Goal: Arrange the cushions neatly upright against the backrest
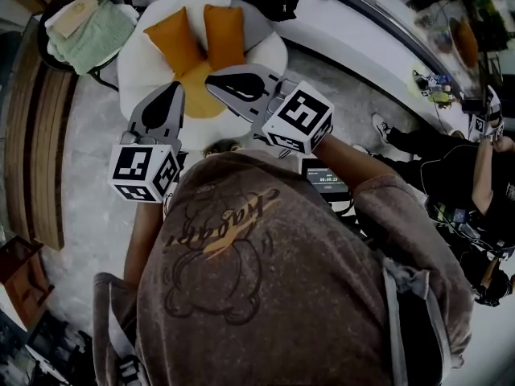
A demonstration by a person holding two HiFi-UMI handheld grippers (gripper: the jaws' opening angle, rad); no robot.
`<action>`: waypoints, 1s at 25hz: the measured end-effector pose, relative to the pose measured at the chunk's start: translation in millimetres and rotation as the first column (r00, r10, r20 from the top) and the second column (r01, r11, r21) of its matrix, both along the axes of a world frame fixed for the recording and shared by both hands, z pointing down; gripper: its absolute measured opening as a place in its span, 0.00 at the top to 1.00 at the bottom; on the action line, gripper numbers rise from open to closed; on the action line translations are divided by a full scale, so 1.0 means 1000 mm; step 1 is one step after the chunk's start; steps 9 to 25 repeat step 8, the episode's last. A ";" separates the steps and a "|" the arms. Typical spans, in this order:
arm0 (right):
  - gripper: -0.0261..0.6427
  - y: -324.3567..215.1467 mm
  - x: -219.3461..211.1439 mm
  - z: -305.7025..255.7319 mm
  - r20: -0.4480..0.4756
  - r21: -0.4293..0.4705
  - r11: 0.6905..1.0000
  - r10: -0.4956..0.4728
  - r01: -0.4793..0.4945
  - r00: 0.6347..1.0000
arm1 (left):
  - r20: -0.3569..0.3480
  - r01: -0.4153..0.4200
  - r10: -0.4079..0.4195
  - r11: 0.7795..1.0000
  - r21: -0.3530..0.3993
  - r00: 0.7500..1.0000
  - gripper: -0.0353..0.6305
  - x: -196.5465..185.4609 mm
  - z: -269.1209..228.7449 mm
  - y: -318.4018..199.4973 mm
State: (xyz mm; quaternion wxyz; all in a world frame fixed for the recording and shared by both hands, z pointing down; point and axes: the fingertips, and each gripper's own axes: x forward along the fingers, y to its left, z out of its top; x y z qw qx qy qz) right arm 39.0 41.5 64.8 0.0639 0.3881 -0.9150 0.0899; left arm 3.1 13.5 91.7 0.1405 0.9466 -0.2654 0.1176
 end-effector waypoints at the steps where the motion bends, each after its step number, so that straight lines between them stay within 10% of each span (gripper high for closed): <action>1: 0.92 0.001 0.000 -0.001 -0.001 0.000 1.000 -0.001 0.001 1.000 | 0.000 -0.002 0.002 1.000 -0.001 1.000 0.94 0.000 0.000 0.000; 25: 0.92 -0.002 -0.002 -0.003 0.004 0.009 1.000 -0.004 0.004 1.000 | 0.005 -0.010 0.010 1.000 -0.005 1.000 0.94 -0.001 0.001 -0.005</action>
